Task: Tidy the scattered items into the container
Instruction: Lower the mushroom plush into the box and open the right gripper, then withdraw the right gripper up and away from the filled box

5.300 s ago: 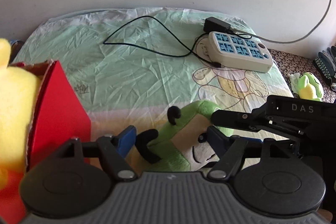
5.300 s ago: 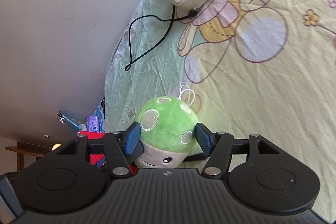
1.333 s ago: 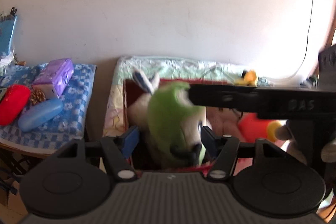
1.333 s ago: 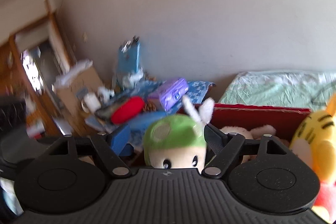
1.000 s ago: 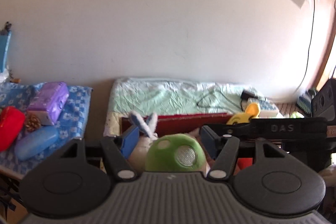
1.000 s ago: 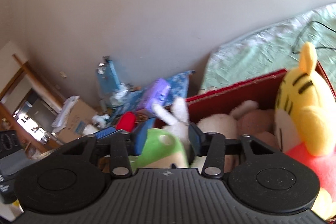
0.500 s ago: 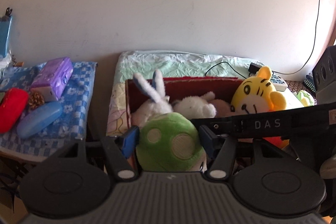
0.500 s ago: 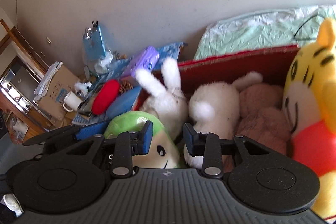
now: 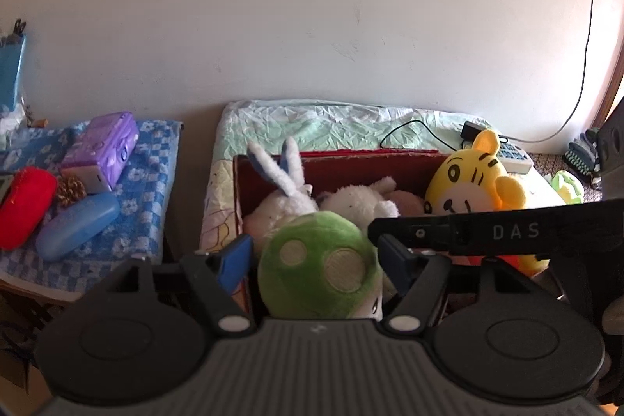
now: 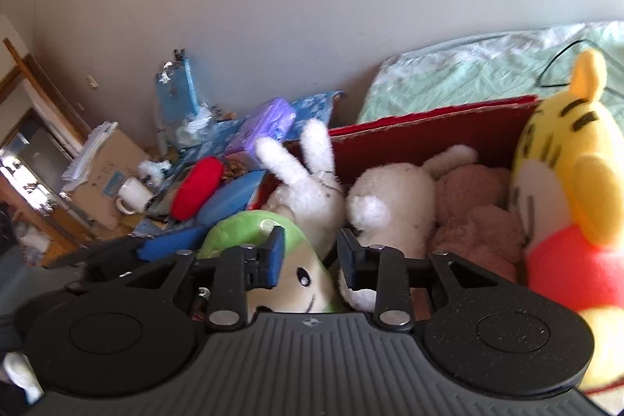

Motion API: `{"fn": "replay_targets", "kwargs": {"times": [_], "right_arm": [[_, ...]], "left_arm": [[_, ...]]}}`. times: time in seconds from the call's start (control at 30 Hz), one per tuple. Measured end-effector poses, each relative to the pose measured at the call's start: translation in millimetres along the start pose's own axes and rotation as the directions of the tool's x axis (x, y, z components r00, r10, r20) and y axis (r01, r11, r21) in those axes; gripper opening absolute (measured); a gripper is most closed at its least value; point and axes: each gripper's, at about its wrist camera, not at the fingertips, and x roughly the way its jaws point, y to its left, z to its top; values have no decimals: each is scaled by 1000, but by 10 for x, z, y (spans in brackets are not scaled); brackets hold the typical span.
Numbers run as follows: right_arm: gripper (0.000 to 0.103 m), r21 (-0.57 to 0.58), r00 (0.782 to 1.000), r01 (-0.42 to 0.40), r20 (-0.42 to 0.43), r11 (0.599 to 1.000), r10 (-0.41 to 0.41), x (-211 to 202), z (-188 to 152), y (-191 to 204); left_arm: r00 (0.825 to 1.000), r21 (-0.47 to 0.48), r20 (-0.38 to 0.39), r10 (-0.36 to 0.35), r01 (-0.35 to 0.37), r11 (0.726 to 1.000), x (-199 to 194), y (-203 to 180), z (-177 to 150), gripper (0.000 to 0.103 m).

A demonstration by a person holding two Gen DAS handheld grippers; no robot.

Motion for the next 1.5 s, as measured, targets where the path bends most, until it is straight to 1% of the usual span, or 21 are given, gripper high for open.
{"fn": "replay_targets", "kwargs": {"times": [0.07, 0.13, 0.27, 0.37, 0.43, 0.53, 0.7, 0.8, 0.83, 0.93, 1.03, 1.07, 1.13, 1.17, 1.3, 1.4, 1.5], "right_arm": [[35, -16, 998, 54, 16, 998, -54, -75, -16, 39], [36, -35, 995, 97, 26, 995, -96, -133, -38, 60], [40, -65, 982, 190, 32, 980, -189, -232, -67, 55], [49, -58, 974, 227, 33, 972, -226, -314, -62, 24], [51, -68, 968, 249, 43, 966, -247, -384, -55, 17], [53, -89, 963, 270, 49, 959, -267, -479, -40, -9], [57, -82, 955, 298, 38, 951, -295, -614, -5, -104], [62, -89, 946, 324, 23, 942, -323, -710, 12, -150], [64, -92, 944, 330, 22, 939, -330, -750, 20, -171], [70, -92, 938, 345, 25, 934, -345, -863, 44, -233], [76, -100, 935, 353, 16, 930, -354, -949, 58, -286], [81, -99, 939, 344, 11, 934, -345, -977, 62, -305], [88, -89, 952, 306, 4, 948, -307, -1044, 67, -334], [88, -90, 955, 296, 2, 951, -297, -1073, 71, -334], [90, -135, 956, 290, -13, 947, -294, -1134, 67, -293], [90, -119, 964, 258, -35, 959, -264, -1186, 58, -330], [90, -116, 965, 252, -49, 961, -259, -1225, 39, -355]], "left_arm": [[1000, -2, 6, -13, 13, 1000, -29, -45, 3, 71], [1000, -11, 3, -19, 19, 1000, -25, -90, 11, 73], [999, -9, -24, 39, -39, 999, 39, -214, 44, 75], [996, -21, -43, 75, -76, 997, 50, -304, 79, 81], [994, -35, -49, 99, -101, 994, 44, -379, 102, 85], [986, -58, -63, 155, -159, 986, 36, -508, 135, 90], [970, -72, -81, 228, -234, 970, 12, -729, 167, 96], [964, -109, -99, 246, -257, 960, 3, -828, 190, 98], [962, -123, -103, 252, -264, 957, -3, -861, 199, 100], [953, -144, -110, 283, -297, 944, -26, -984, 227, 101], [932, -144, -124, 341, -357, 923, -45, -1097, 250, 101], [928, -143, -128, 351, -367, 919, -47, -1127, 253, 101], [922, -148, -145, 359, -379, 913, -45, -1170, 251, 101], [919, -151, -153, 364, -386, 910, -44, -1192, 248, 101], [904, -158, -181, 388, -416, 896, -41, -1275, 223, 101], [896, -167, -206, 394, -429, 888, -41, -1318, 198, 101], [888, -170, -238, 394, -437, 883, -23, -1349, 161, 101]]}}
